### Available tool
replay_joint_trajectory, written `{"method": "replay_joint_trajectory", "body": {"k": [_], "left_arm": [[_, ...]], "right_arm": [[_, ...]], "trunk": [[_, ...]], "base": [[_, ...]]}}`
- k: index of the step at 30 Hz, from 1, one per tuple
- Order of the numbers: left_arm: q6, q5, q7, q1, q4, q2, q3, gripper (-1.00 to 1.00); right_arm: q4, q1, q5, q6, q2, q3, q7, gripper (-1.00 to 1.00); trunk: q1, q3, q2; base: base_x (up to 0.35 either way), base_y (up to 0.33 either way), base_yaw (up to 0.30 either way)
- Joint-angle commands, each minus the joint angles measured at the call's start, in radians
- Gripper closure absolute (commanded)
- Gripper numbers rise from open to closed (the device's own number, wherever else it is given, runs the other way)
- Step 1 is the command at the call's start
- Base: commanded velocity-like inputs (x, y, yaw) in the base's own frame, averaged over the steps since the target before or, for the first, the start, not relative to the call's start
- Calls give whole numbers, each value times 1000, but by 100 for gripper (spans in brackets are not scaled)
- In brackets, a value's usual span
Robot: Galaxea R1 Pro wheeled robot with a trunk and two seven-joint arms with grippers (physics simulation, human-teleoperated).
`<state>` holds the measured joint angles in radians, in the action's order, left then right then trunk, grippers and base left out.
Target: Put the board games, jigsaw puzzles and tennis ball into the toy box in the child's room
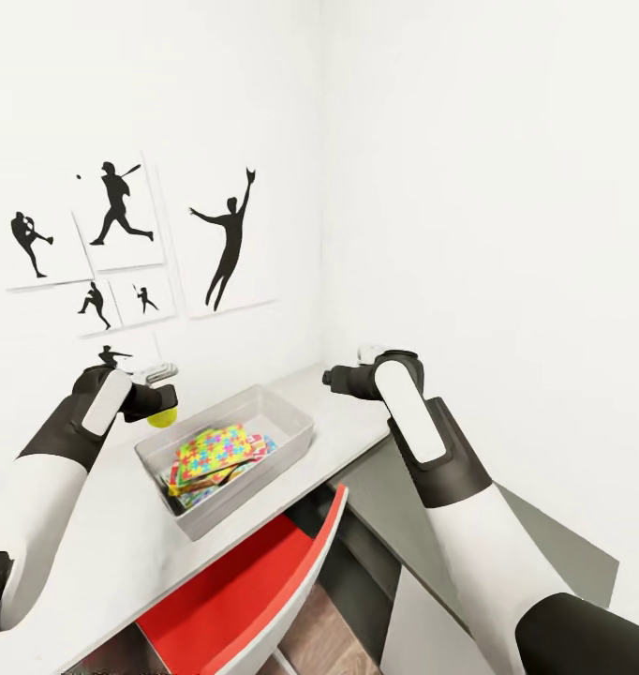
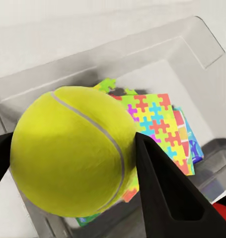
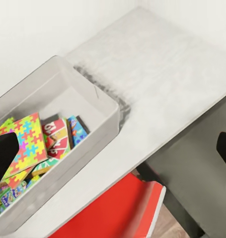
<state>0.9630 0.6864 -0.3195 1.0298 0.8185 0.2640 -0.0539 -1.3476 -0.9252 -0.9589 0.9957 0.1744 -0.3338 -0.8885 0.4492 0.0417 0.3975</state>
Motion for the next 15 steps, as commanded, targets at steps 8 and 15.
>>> {"method": "replay_joint_trajectory", "body": {"k": [8, 15], "left_arm": [[-2, 7, -7, -2, 1, -1, -6, 100], [-7, 6, -7, -11, 1, -4, -6, 100]], "right_arm": [[-1, -1, -8, 2, 0, -24, -11, -100], [-1, -1, -6, 1, 0, -34, -10, -100]], "trunk": [[1, 3, 2], [1, 3, 2]], "base": [[26, 4, 254], [34, 3, 51]]}}
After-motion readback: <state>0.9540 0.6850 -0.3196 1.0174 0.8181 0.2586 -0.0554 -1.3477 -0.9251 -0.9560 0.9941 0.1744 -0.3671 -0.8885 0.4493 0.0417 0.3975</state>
